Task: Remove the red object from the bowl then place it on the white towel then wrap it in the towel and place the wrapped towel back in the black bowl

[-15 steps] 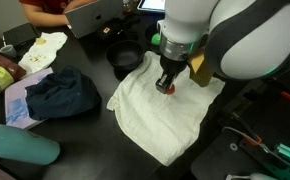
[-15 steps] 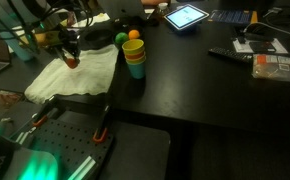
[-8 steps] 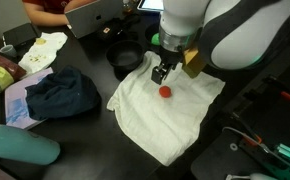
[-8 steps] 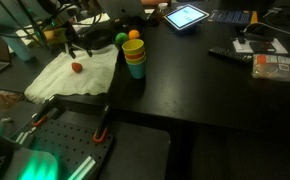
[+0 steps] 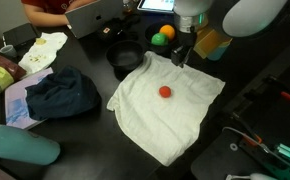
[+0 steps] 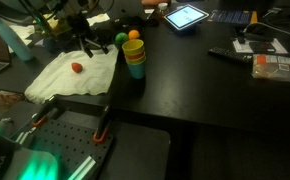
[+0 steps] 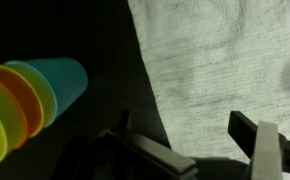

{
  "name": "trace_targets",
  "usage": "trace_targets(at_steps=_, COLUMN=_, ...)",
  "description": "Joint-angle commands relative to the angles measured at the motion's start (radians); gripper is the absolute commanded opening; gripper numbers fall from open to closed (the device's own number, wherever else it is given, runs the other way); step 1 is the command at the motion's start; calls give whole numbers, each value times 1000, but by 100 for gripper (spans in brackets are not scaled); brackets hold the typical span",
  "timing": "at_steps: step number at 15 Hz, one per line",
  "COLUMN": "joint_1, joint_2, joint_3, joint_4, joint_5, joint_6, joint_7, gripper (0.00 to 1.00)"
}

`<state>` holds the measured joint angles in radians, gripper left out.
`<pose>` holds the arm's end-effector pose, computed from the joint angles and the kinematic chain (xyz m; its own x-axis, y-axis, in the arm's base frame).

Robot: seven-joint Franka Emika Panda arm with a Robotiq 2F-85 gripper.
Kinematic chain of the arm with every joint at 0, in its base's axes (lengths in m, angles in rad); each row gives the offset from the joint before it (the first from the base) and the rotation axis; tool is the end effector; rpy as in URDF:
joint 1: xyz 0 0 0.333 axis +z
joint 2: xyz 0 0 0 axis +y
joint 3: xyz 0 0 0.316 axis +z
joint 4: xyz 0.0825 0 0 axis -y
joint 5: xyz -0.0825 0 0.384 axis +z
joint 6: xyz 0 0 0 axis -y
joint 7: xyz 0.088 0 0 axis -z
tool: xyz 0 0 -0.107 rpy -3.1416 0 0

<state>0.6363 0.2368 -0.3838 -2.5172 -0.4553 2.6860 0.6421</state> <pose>0.4398 0.1195 0.1894 0.9977 0.0423 0.0530 0.0262 -0.9614 0.2740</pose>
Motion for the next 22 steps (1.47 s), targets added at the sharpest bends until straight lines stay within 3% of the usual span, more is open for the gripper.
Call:
trace_targets(at_steps=1, joint_1=-150, joint_2=-148, joint_3=132, joint_4=-121, joint_5=-7, joint_6=-55, joint_7=-5, gripper=100)
trace_targets(at_steps=3, joint_1=-254, joint_2=-179, joint_3=221, joint_4=-174, joint_5=76, joint_6=-33, joint_7=-44, gripper=100)
trace_targets(at_steps=5, joint_1=-342, joint_2=-196, joint_3=301, joint_4=-223, joint_5=254, joint_6=-20, joint_7=-135, gripper=100)
trace_targets(at_steps=6, joint_1=-320, joint_2=-196, joint_3=274, joint_4=-251, joint_5=345, joint_6=5, joint_7=-194, gripper=100)
trace_targets(at_steps=7, joint_1=-392, joint_2=-191, joint_3=340, joint_4=-254, joint_5=382, joint_6=5, joint_7=-215, gripper=100)
trace_targets(at_steps=10, joint_1=-443, joint_2=-123, joint_3=384, joint_4=-233, joint_5=473, joint_6=70, joint_7=-309, gripper=100)
trace_targets(at_steps=15, joint_1=-464, joint_2=-27, joint_3=399, joint_4=-237, joint_5=425, joint_6=206, joint_7=-336, gripper=100)
trace_targets(at_steps=22, joint_1=-388, joint_2=98, joint_3=297, joint_4=-233, joint_5=307, joint_6=329, joint_7=-336, gripper=100)
